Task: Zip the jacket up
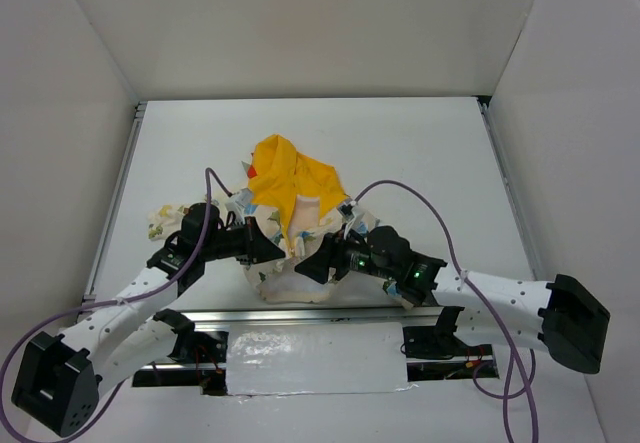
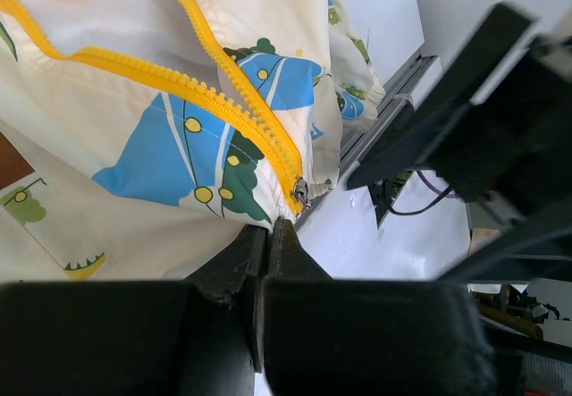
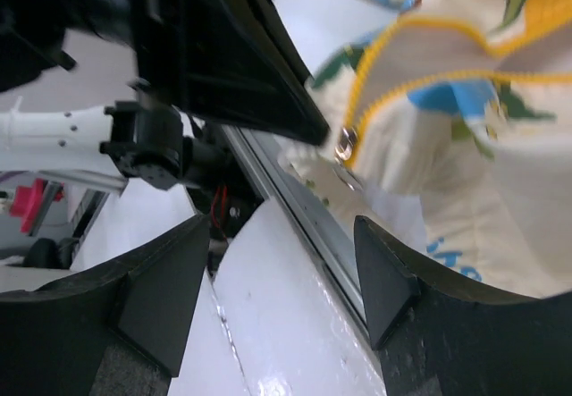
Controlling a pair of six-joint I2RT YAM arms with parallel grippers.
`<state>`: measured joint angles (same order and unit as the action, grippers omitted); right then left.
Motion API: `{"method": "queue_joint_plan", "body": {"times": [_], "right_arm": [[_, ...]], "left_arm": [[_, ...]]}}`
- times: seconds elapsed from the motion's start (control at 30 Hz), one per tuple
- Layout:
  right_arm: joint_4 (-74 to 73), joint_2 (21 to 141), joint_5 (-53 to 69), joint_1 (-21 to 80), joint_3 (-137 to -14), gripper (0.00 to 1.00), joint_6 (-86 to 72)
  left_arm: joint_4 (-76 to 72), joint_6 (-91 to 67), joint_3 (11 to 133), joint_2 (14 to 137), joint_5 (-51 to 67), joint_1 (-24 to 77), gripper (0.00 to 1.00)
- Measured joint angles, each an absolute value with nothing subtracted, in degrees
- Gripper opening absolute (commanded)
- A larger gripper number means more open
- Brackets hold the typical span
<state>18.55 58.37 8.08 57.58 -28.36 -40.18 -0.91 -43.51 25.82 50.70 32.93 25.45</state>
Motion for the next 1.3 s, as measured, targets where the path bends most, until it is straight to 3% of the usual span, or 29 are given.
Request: {"method": "queue_joint_plan", "body": {"times": [0.2, 0.73, 1.3], "right_arm": [[26.7, 62.7, 9.0, 58.3, -21.7, 0.71, -43.9], [41.8, 72.8, 7.5, 59.0, -21.0, 0.65, -43.7], [46.3, 76.0, 5.1, 60.9, -21.0, 0.46, -43.4]], "left_arm": [[-0.9, -43.5, 25.8, 51.0, 33.3, 25.5, 0.0], [-1.2, -43.5, 25.8, 51.3, 33.5, 25.5, 0.0], [-1.3, -43.5, 25.8, 51.7, 33.8, 25.6, 0.0]]}}
